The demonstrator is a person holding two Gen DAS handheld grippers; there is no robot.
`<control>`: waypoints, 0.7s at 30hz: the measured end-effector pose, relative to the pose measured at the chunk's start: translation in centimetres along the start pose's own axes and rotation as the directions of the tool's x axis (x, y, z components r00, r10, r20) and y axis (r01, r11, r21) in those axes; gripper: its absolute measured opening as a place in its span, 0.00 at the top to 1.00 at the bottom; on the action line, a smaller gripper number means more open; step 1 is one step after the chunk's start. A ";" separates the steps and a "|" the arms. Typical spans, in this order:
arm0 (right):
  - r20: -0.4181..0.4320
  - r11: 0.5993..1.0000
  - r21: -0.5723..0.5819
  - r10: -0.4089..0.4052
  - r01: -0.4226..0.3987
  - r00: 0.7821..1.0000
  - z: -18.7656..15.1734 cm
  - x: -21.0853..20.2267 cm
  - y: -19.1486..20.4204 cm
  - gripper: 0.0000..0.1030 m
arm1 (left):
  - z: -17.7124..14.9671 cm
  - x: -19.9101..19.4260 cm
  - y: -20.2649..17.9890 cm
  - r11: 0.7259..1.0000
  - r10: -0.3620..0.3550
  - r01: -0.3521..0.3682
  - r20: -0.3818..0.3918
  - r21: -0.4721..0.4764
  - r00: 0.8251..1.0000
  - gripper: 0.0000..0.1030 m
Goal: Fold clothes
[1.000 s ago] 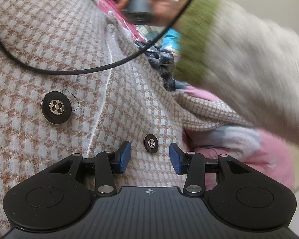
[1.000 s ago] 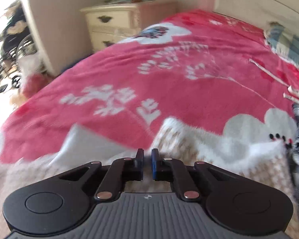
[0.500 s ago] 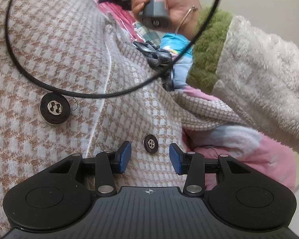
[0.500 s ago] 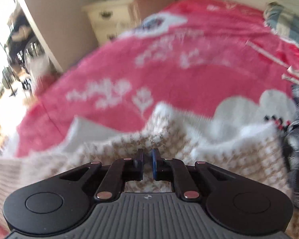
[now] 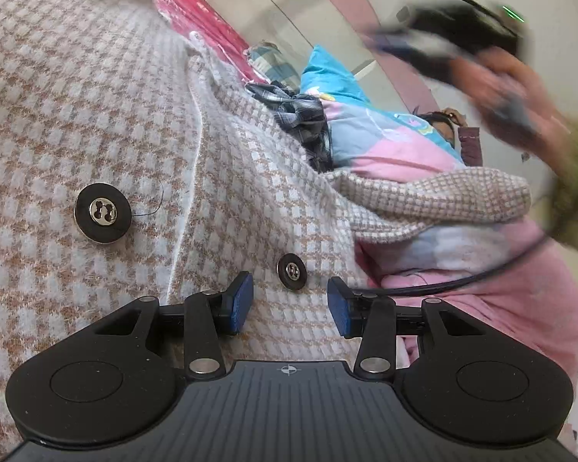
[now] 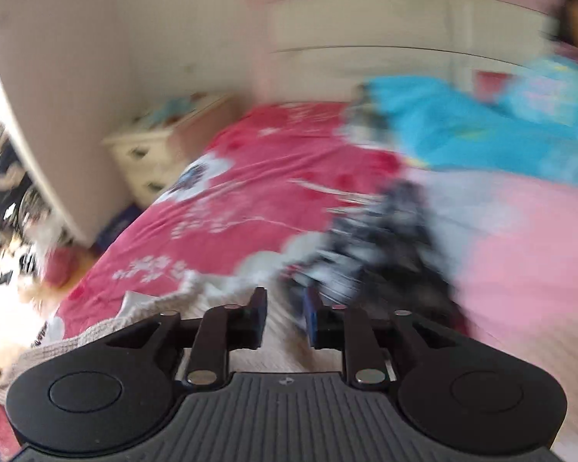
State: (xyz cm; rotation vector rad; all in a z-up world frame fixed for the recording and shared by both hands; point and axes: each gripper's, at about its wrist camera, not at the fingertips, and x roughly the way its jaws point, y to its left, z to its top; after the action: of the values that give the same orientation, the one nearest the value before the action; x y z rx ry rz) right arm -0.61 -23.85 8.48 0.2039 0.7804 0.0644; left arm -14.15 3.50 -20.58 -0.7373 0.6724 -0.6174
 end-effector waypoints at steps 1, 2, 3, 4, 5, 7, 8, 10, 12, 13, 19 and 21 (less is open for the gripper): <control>-0.005 0.999 0.035 -0.019 0.019 1.000 -1.4 -2.4 -1.5 0.72 | 0.0 -0.1 -0.1 1.000 0.006 -0.006 -0.002 0.007 1.000 0.58; -0.014 0.997 0.069 -0.038 0.039 0.999 -3.0 -4.6 -3.0 0.71 | 0.0 -0.2 -0.2 1.000 0.012 -0.012 -0.005 0.014 1.000 0.58; -0.025 0.993 0.099 -0.054 0.056 0.998 -4.6 -6.5 -4.3 0.71 | 0.0 -0.2 -0.4 1.000 0.019 -0.019 -0.007 0.017 1.000 0.58; -0.036 0.989 0.126 -0.069 0.073 0.997 -6.1 -8.1 -5.4 0.69 | 0.1 -0.2 -0.6 1.000 0.026 -0.026 -0.009 0.016 1.000 0.58; -0.047 0.985 0.150 -0.080 0.086 0.996 -7.5 -9.5 -6.5 0.68 | 0.2 -0.4 -0.8 0.999 0.035 -0.034 -0.010 0.014 0.999 0.58; -0.070 0.976 0.189 -0.100 0.112 0.993 -9.9 -11.6 -8.5 0.67 | 0.5 -1.0 -0.9 0.998 0.060 -0.060 -0.013 0.010 0.998 0.58; -0.077 0.972 0.201 -0.111 0.124 0.991 -10.8 -12.4 -9.3 0.67 | 0.6 -1.4 -1.3 0.997 0.081 -0.081 -0.012 0.015 0.997 0.56; -0.084 0.968 0.200 -0.138 0.153 0.987 -11.7 -13.1 -10.2 0.67 | 0.8 -2.2 -2.0 0.991 0.130 -0.130 0.009 0.033 0.992 0.50; -0.080 0.976 0.134 -0.160 0.169 0.984 -11.8 -12.8 -10.0 0.64 | 1.0 -3.1 -2.9 0.983 0.177 -0.178 0.029 0.047 0.984 0.50; -0.072 0.983 0.085 -0.155 0.161 0.985 -11.7 -12.0 -9.3 0.64 | 1.1 -3.7 -3.1 0.980 0.193 -0.195 0.039 0.048 0.980 0.49; -0.054 0.977 -0.209 -0.055 0.043 0.997 -10.4 -3.0 -3.9 0.60 | 0.6 -5.2 -5.1 0.964 0.267 -0.266 0.088 -0.021 0.960 0.49; -0.070 0.963 -0.270 -0.042 0.021 0.997 -9.7 2.2 -2.6 0.60 | -0.2 -4.9 -5.8 0.964 0.266 -0.264 0.081 -0.043 0.960 0.49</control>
State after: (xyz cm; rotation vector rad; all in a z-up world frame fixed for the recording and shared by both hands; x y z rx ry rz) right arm -5.89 -24.61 -0.27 -0.0698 0.8408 0.1479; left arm -18.90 3.47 -14.65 -0.6846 0.6882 -0.3279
